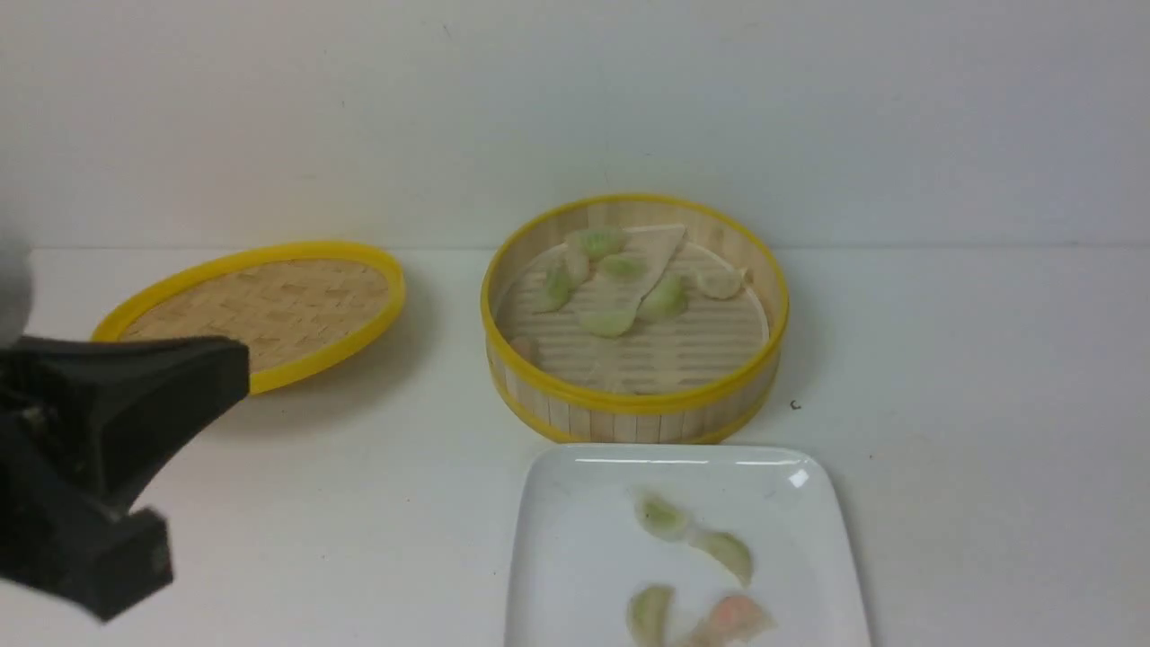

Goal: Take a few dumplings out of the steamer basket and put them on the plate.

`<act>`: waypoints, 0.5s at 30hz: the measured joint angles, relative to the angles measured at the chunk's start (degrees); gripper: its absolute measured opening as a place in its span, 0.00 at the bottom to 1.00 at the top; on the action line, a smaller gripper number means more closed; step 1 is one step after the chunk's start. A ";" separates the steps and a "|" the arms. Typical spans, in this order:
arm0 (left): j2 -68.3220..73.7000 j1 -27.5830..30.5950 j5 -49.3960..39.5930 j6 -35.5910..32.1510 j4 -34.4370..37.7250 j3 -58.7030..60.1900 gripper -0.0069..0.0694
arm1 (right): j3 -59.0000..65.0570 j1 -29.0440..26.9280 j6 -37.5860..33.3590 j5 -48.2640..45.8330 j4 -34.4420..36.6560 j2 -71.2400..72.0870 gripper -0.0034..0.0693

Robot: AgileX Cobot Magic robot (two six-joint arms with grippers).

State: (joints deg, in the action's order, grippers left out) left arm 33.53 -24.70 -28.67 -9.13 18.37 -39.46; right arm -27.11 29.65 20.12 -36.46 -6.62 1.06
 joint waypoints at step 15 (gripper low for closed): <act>-10.07 0.00 0.24 0.00 1.23 6.77 0.08 | 0.00 0.00 0.01 -0.05 0.04 0.00 0.03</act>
State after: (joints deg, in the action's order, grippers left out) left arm 23.47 -24.70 -28.43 -9.13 19.60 -32.69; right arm -27.11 29.65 20.13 -36.51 -6.57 1.06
